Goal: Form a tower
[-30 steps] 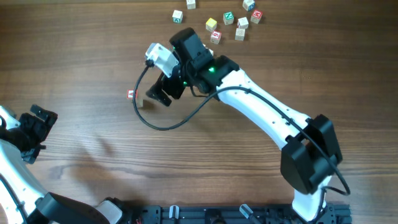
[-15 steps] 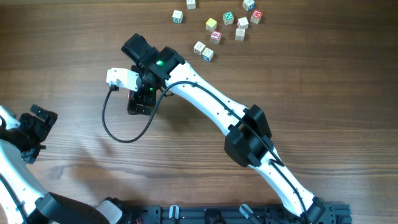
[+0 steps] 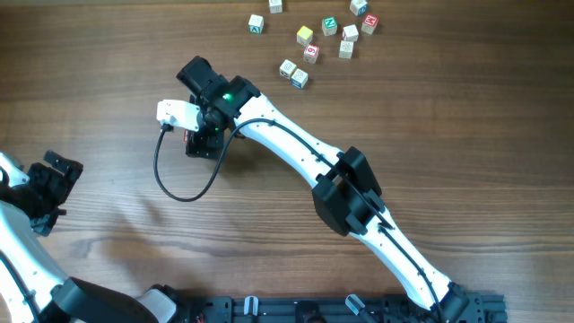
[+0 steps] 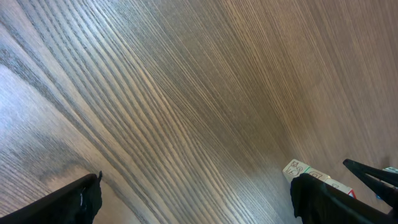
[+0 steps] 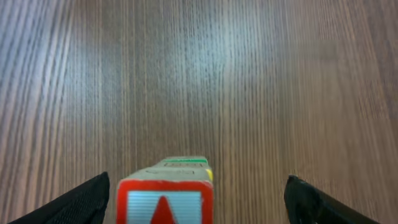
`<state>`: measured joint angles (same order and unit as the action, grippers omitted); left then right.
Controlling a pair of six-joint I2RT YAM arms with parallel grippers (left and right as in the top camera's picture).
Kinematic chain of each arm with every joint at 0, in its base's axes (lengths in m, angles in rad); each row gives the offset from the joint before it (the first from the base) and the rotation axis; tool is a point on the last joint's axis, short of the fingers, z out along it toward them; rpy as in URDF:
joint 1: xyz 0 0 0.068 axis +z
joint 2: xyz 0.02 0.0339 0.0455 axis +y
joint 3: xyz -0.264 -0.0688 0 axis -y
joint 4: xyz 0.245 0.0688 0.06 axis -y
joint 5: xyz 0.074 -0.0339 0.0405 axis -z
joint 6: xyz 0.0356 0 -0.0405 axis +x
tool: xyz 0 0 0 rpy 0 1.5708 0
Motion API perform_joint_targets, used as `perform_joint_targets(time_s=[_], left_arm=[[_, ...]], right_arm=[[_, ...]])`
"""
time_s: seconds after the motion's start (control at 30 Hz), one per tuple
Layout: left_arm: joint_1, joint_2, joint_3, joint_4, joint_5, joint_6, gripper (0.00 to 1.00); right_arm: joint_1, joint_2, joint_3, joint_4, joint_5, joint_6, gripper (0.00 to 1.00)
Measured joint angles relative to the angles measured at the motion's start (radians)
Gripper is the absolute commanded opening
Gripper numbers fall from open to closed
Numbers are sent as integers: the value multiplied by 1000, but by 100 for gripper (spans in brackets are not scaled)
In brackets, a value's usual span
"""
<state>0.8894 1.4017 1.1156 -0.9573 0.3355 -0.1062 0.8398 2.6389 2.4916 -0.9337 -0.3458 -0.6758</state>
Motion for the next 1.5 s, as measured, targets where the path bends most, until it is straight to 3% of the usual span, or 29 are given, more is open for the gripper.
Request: perform_joint_targets(time_s=[0.4,0.83,1.5], left_arm=[[0,0,0,0,0,0,100],[0,0,0,0,0,0,100],[0,0,0,0,0,0,100]], right_arm=[[-6,0,-22,0,11,-37,81],[-6,0,-22,0,-13,-45,63],[-6,0,-22,0,-13,-48,54]])
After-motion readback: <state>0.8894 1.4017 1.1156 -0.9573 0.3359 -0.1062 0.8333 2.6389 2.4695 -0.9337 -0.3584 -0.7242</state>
